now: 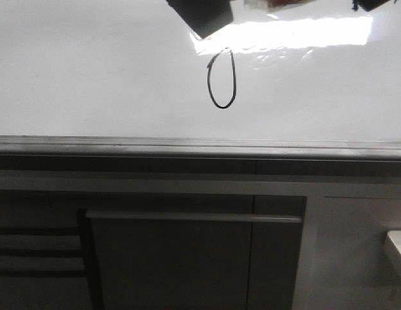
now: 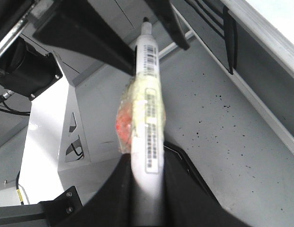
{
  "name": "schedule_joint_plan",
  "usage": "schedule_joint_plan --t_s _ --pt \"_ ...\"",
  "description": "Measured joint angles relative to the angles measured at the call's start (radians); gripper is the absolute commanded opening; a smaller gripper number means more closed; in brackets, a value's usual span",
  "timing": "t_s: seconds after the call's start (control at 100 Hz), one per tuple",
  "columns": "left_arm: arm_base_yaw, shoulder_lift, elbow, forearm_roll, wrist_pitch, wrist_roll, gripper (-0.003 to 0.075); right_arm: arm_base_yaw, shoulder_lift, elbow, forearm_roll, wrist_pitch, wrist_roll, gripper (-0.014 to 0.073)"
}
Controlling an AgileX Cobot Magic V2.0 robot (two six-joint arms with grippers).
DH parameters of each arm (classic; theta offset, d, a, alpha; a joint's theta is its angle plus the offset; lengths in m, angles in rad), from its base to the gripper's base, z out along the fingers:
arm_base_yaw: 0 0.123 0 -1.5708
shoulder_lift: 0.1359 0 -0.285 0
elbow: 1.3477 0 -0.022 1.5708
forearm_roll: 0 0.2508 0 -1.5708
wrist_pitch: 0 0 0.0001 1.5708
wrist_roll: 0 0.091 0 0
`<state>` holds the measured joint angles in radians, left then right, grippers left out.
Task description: Write number 0 on whiteboard
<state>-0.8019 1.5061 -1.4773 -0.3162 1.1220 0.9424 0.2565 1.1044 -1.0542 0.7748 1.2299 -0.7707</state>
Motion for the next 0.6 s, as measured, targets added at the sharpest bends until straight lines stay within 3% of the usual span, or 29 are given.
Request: schedule_joint_plan --t_s 0.17,0.39,0.6 --pt "0.000 0.000 0.000 0.004 0.015 0.011 0.0034 0.000 0.000 -0.001 0.000 0.002 -0.002 -0.0001" --pt "-0.002 0.000 0.000 0.005 0.019 0.024 -0.0006 0.000 0.000 -0.001 0.000 0.006 -0.006 0.0002" --pt "-0.002 0.000 0.000 0.005 0.019 0.024 -0.0011 0.000 0.000 -0.001 0.000 0.001 -0.007 0.0180"
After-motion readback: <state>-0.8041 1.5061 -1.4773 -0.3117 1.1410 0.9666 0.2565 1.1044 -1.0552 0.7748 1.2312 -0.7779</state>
